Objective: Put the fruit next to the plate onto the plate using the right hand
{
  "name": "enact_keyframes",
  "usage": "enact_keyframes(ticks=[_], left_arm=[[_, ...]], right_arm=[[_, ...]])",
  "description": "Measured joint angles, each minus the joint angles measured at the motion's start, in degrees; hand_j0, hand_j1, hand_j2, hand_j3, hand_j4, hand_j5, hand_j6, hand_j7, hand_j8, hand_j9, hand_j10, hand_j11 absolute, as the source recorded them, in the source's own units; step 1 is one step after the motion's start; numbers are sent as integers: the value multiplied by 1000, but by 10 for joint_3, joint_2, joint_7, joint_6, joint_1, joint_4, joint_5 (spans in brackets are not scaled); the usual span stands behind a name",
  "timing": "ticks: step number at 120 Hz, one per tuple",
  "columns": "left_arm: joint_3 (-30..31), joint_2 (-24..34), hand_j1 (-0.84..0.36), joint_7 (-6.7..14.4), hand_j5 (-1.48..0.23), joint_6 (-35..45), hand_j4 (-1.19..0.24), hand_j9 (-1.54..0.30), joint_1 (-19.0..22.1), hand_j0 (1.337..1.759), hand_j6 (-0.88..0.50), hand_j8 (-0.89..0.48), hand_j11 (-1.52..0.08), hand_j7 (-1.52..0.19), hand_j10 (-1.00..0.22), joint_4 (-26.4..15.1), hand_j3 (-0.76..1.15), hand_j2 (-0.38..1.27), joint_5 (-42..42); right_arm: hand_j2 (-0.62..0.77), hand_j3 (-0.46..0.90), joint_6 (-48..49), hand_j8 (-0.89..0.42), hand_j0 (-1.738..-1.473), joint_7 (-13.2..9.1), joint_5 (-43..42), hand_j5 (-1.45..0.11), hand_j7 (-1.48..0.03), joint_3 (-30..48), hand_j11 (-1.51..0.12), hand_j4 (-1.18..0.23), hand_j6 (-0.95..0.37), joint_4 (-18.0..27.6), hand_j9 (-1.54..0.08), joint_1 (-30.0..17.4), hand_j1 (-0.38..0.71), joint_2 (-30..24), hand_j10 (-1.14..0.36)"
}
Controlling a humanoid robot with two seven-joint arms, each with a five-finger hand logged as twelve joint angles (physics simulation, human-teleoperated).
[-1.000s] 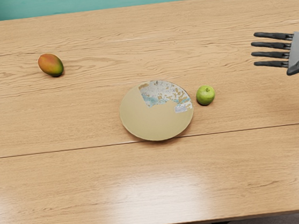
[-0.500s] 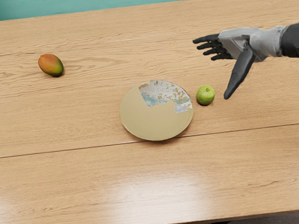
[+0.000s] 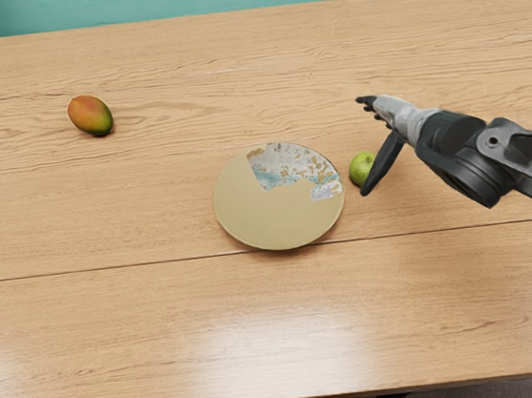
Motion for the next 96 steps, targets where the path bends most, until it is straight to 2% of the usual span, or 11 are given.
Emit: enact_keyframes(ticks=[18,30,55,73,79,96], left_arm=[[0,0,349,0,0,0,0,0,0,1658,0,0,0,0,0,0,0,0,0],[0,0,349,0,0,0,0,0,0,1658,0,0,0,0,0,0,0,0,0],[0,0,349,0,0,0,0,0,0,1658,0,0,0,0,0,0,0,0,0],[0,0,349,0,0,0,0,0,0,1658,0,0,0,0,0,0,0,0,0],[0,0,349,0,0,0,0,0,0,1658,0,0,0,0,0,0,0,0,0],[0,0,349,0,0,0,0,0,0,1658,0,0,0,0,0,0,0,0,0]], right_arm=[[-4,0,-8,-29,-1658,0,-26,-35,-35,-46,-35,-28,-29,-51,-35,20,-318,34,-28],[-13,0,-24,-76,-1658,0,-34,-96,-96,-55,-96,-75,-77,-68,-96,22,-261,49,-75],[-25,0,-66,-133,-1658,0,-59,-171,-170,-81,-170,-133,-134,-146,-170,19,-193,115,-132],[-37,0,-74,-207,-1658,0,-61,-268,-267,-88,-268,-207,-208,-162,-268,16,-104,127,-207],[54,0,-75,-241,-1658,0,-62,-312,-311,-89,-312,-241,-243,-163,-312,15,-35,129,-241],[-21,0,-72,-338,-1658,0,-59,-441,-439,-90,-411,-338,-340,-165,-441,15,57,130,-319]])
